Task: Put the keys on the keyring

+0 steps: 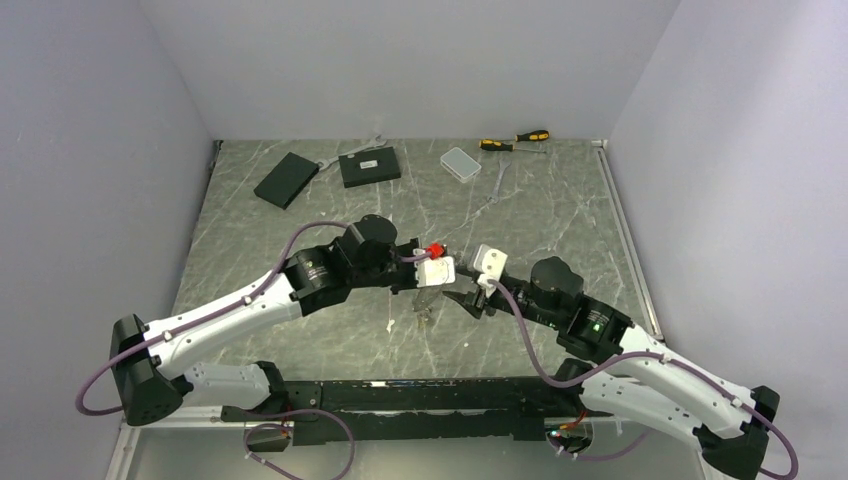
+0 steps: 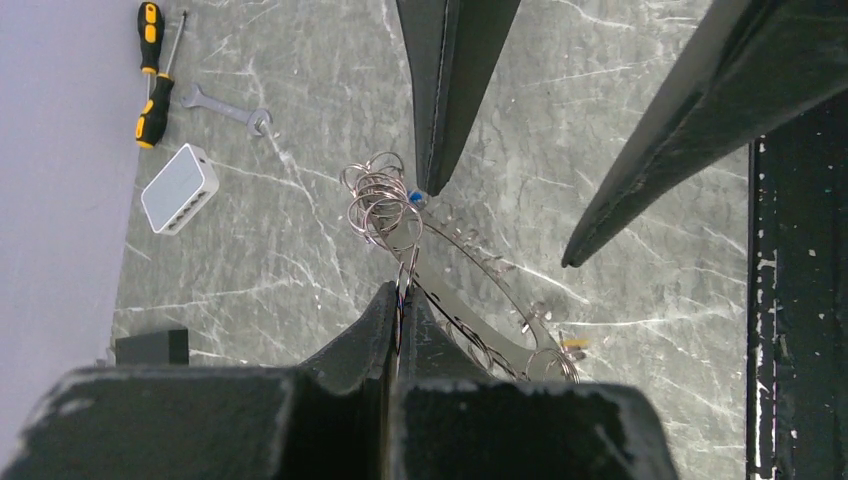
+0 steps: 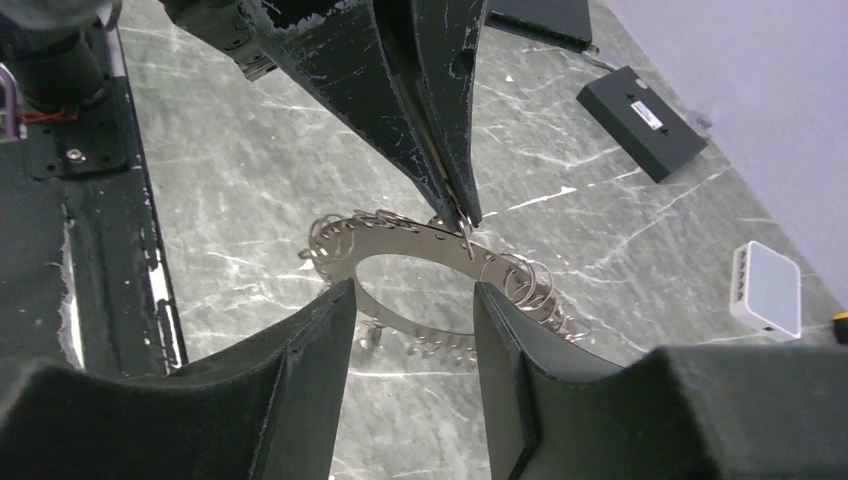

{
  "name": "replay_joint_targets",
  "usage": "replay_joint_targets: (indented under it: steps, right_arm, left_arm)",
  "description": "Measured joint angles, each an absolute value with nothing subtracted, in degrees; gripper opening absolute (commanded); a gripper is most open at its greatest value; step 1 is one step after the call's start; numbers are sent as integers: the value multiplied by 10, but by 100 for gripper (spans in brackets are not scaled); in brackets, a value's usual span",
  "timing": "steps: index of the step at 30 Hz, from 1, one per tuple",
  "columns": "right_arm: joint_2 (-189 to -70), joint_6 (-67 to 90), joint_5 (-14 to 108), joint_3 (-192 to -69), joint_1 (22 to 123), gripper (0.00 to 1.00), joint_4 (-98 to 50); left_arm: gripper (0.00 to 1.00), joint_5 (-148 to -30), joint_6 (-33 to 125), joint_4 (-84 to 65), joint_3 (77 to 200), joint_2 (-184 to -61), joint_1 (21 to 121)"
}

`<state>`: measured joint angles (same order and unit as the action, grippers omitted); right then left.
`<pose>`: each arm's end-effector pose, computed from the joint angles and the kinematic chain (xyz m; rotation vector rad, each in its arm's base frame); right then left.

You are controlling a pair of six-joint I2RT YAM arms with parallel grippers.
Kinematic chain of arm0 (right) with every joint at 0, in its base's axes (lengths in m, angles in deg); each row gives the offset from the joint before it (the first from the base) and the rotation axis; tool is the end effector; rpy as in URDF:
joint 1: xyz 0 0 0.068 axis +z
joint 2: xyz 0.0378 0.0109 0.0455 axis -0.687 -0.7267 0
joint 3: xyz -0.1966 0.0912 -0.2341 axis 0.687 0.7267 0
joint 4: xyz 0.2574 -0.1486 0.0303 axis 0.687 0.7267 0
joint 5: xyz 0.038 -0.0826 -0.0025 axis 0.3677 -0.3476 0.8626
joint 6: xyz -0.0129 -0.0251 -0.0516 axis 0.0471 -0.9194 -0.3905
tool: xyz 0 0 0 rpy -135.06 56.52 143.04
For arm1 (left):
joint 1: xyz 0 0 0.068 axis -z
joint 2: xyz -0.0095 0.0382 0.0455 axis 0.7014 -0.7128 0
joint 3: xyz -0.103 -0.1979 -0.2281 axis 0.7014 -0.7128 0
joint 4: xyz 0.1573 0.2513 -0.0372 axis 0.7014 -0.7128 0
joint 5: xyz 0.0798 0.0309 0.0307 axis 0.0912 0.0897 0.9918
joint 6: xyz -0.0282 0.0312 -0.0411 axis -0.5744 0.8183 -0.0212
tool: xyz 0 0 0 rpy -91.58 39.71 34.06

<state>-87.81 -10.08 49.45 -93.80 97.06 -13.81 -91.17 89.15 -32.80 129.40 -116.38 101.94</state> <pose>0.0987 0.1467 0.3489 -1.1147 1.4108 0.6445 0.1562 -0.2590 0.3808 1.5320 1.3894 -0.4704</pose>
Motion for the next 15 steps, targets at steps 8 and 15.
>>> replay_joint_targets:
  steps: [8, 15]
  right_arm:
    - [-881, -153, 487, -938, 971, 35, -158]
    - [-902, -168, 487, -939, 971, 33, -183]
  left_arm:
    - [0, -936, 898, -328, 1294, -1160, 1019]
    - [0, -946, 899, -327, 1293, -1146, 1019]
